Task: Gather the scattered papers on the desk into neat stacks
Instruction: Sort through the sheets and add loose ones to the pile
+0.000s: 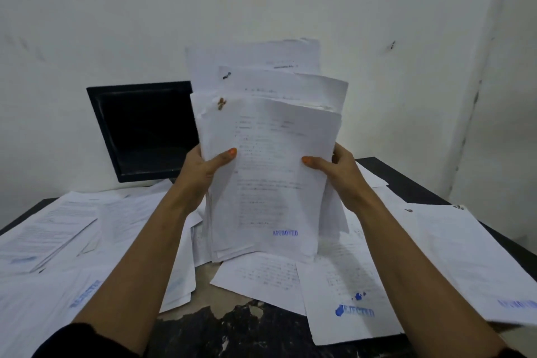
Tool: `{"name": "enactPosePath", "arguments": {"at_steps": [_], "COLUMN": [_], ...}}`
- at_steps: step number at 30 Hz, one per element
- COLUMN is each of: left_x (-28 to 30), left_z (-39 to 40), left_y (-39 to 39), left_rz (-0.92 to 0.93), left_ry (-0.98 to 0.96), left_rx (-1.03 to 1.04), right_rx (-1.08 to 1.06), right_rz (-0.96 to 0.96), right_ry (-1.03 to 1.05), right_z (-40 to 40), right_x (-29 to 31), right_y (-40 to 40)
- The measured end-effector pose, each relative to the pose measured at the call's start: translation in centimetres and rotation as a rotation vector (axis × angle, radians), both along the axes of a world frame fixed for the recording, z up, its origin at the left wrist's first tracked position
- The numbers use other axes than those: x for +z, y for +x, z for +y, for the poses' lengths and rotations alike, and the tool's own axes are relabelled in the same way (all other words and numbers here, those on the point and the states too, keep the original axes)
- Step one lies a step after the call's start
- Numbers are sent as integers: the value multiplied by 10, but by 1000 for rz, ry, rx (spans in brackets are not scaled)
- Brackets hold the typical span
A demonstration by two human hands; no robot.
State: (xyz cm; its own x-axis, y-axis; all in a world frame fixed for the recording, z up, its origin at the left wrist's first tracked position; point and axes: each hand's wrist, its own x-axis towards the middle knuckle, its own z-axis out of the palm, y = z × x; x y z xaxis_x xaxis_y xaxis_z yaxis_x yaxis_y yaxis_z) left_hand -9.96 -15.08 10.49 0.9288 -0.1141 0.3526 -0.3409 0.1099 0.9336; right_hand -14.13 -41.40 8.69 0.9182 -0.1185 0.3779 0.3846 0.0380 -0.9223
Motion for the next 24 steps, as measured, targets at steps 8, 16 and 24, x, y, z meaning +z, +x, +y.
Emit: {"name": "enactPosePath", "arguments": {"at_steps": [8, 16, 24], "left_x": [-9, -4, 4], "left_z": [6, 8, 3], "left_y": [0, 3, 3], "left_rz": [32, 62, 14], "left_ry": [-49, -1, -17], "left_rx": [44, 54, 120], "right_rx": [-70, 87, -39], "right_rz": [-84, -99, -74], "right_ry": [-71, -31, -42], "right_z": [6, 14, 27], "right_x": [5, 11, 7], "right_y": [-1, -2, 3]}}
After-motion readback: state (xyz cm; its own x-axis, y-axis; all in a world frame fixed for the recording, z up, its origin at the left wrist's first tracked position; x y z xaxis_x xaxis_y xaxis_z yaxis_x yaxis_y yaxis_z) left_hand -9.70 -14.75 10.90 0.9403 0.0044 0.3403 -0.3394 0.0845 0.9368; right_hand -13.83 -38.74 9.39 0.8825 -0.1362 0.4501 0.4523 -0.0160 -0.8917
